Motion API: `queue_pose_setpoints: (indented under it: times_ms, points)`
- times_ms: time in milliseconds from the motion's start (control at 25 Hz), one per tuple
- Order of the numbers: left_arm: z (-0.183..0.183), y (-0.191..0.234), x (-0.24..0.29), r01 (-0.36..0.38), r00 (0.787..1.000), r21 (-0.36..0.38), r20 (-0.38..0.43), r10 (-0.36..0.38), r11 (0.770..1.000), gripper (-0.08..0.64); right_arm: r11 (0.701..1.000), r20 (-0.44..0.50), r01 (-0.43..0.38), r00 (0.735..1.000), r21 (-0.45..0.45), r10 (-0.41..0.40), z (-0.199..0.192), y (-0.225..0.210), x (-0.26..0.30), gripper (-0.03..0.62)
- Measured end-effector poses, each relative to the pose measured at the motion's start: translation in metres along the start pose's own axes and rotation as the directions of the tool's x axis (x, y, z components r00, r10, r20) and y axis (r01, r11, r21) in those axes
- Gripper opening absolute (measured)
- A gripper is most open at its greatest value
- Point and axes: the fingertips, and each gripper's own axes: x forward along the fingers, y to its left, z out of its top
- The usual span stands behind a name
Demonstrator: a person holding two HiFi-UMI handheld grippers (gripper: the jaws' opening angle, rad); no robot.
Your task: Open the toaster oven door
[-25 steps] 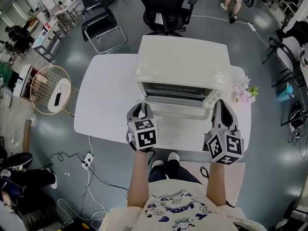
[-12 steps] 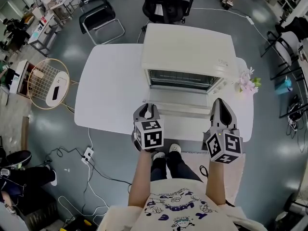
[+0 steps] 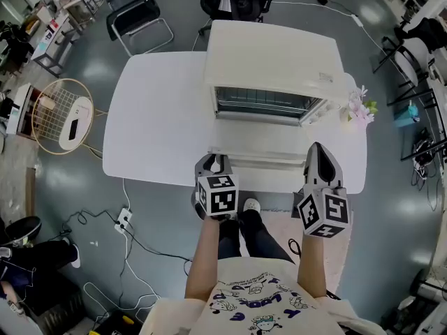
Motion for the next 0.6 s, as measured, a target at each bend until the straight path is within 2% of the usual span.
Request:
queue_pose_setpoints:
  times_ms: [280,600]
  points:
    - [-0.036,-0.001,0.009,0.013,0.999,-0.015,-0.039,-0.014,1.000,0.080,1.000,-0.030,0.006,1.000,-0.018,-0.007,-0.019,0.009,-0.007,-0.005]
    - [-0.060,-0.003,0.019,0.020,0.998,-0.025,-0.053,-0.021,0.999,0.080,0.999,-0.071,-0.001,0.997,-0.035,-0.001,-0.043,0.017,-0.010,-0.005]
